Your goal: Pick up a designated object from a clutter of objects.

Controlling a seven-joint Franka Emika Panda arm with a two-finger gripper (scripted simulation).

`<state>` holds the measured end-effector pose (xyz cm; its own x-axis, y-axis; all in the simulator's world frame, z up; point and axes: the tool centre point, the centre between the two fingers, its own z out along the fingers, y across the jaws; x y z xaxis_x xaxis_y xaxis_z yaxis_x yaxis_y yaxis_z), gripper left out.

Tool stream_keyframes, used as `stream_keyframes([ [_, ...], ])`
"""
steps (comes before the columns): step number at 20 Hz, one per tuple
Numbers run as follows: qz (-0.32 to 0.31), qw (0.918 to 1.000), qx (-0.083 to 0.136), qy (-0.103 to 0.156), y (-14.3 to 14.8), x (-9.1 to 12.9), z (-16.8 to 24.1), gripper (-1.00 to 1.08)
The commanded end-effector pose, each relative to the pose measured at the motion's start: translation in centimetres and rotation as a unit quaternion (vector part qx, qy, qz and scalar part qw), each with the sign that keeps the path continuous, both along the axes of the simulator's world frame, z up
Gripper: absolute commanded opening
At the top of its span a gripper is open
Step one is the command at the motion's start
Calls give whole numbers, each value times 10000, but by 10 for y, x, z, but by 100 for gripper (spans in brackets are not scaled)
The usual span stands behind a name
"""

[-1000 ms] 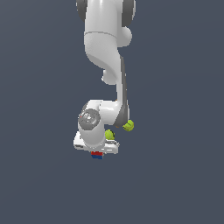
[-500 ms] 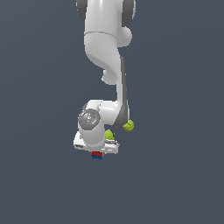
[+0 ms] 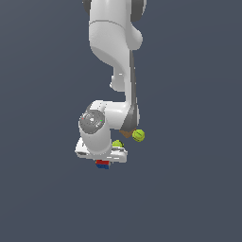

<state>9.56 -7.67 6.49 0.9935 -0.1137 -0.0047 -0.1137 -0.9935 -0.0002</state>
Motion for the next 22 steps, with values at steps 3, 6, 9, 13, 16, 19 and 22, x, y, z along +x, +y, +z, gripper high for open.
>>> stream_keyframes([
  [3,-1,10000,-2,-17,-7,-2,36,-100],
  [6,-1,10000,-2,-17,-13,-4,66,-100],
  [9,-3,10000,0,-19,-21,-7,101,-100],
  [13,-3,10000,0,-19,-30,-10,149,-100],
  [16,-3,10000,0,-19,-38,-12,184,-100],
  [19,-3,10000,-2,-22,-44,-13,217,-100],
  [22,-3,10000,-2,-22,-50,-14,243,-100],
])
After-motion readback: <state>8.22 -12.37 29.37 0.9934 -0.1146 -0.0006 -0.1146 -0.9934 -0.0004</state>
